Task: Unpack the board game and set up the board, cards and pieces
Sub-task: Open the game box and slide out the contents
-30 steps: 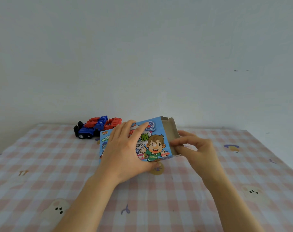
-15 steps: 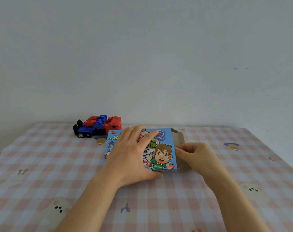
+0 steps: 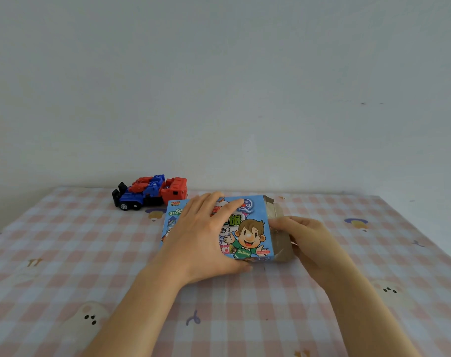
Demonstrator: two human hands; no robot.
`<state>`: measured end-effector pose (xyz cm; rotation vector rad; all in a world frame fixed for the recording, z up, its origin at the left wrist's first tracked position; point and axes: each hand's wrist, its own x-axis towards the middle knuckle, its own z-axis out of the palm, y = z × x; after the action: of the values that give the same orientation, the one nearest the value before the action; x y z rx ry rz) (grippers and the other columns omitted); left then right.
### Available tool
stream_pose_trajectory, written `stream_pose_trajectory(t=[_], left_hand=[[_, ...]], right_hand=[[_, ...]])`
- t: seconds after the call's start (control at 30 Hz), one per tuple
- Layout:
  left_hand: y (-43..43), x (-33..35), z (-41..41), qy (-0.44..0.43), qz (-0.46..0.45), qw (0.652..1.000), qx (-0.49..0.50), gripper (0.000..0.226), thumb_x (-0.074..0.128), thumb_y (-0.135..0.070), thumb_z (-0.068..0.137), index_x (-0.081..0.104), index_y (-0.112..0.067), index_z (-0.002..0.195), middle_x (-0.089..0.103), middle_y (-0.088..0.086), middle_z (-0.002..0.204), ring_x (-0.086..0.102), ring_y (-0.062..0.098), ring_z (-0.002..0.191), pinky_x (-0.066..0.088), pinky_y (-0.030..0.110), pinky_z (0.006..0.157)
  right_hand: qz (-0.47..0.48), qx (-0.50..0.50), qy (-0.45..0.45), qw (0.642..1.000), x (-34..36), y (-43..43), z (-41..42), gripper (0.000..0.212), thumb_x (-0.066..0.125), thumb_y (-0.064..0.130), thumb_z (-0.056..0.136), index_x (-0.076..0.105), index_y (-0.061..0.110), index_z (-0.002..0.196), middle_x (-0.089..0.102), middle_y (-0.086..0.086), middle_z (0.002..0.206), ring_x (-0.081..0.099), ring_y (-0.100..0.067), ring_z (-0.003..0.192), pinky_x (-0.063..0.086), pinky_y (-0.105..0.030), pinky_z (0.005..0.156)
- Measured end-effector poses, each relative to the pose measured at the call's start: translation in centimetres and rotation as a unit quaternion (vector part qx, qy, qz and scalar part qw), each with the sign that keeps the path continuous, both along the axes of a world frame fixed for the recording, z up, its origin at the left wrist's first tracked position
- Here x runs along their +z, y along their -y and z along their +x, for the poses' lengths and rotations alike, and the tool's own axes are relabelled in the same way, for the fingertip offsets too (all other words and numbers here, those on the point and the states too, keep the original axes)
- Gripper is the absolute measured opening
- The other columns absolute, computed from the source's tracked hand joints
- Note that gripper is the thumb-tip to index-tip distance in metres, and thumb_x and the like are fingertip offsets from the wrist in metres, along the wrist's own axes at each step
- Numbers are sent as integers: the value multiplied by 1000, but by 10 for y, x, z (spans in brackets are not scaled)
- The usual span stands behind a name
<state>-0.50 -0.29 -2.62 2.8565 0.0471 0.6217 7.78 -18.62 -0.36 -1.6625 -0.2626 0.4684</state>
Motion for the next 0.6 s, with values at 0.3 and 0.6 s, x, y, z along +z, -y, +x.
stream_pose_trajectory(t=[0.3, 0.6], left_hand=[[-1, 1, -2, 5, -13, 1000, 4, 108, 53, -88, 49, 24, -42, 143, 27, -12, 144, 24, 11, 134, 24, 34, 114], [-3, 3, -4, -25, -10, 999, 19, 108, 60, -84, 52, 21, -42, 144, 25, -12, 143, 20, 10, 135, 16, 31, 114]], right_hand=[[151, -143, -101, 973, 2, 3, 9, 24, 53, 6, 87, 54, 7, 63, 58, 1, 50, 51, -11, 49, 41, -22, 54], [29, -136, 4, 990, 2, 4, 7, 19, 59, 33, 91, 62, 14, 93, 66, 1, 75, 56, -11, 54, 43, -23, 50]])
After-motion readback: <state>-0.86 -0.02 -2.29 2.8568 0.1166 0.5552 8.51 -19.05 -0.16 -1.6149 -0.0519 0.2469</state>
